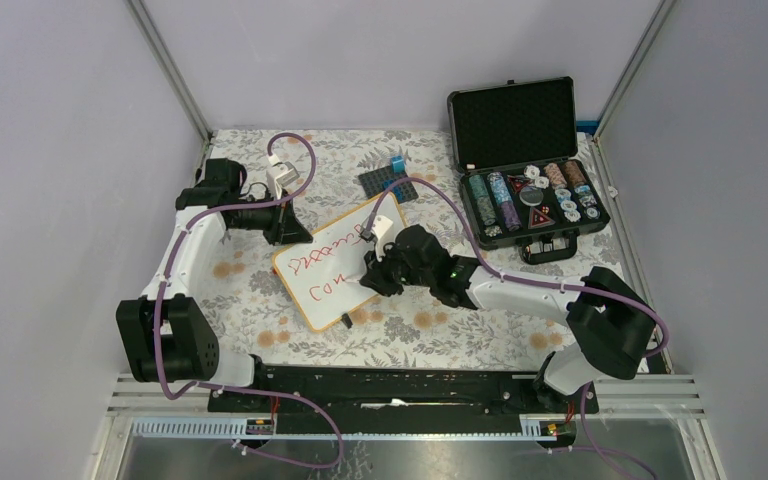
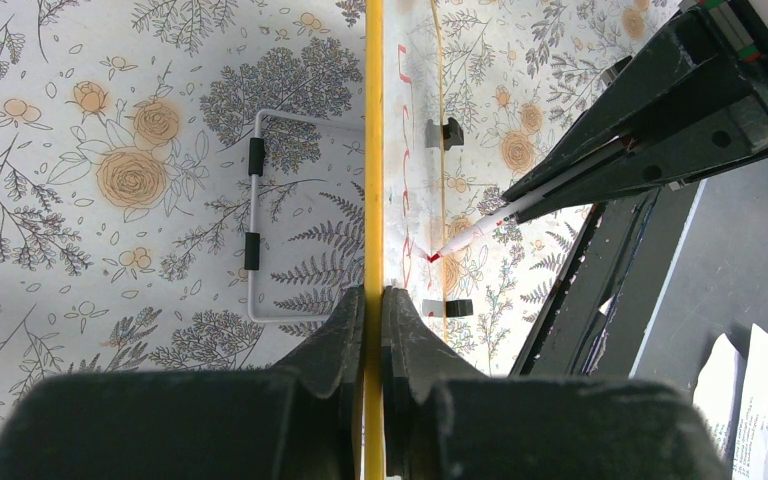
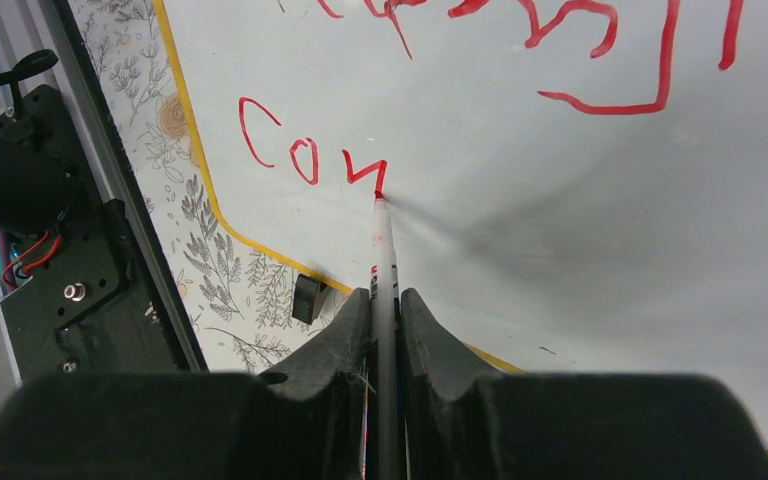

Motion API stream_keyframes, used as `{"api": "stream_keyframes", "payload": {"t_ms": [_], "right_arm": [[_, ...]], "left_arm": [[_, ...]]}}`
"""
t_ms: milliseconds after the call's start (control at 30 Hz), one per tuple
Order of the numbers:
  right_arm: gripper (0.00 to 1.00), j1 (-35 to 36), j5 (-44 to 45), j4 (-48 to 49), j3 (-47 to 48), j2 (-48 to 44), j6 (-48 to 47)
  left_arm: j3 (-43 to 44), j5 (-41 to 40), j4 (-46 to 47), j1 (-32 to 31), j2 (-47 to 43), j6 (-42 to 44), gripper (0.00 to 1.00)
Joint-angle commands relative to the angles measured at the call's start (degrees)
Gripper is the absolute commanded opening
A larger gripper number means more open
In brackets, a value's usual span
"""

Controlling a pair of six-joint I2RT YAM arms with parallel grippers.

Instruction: Write a sentence on the whiteboard

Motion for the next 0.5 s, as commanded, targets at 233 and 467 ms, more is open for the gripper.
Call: {"api": "stream_keyframes", "payload": {"t_ms": [233, 467], "right_arm": [[0.00, -0.9, 1.9, 0.8, 1.5, -1.0, -0.7], [0.00, -0.9, 3.0, 0.9, 4.0, -0.2, -1.0]], "left_arm": [[-0.5, 0.0, 0.3, -0.8, -1.2, 1.5, 0.00], [-0.6, -0.1, 0.3, -0.8, -1.3, 1.5, 0.00]]}}
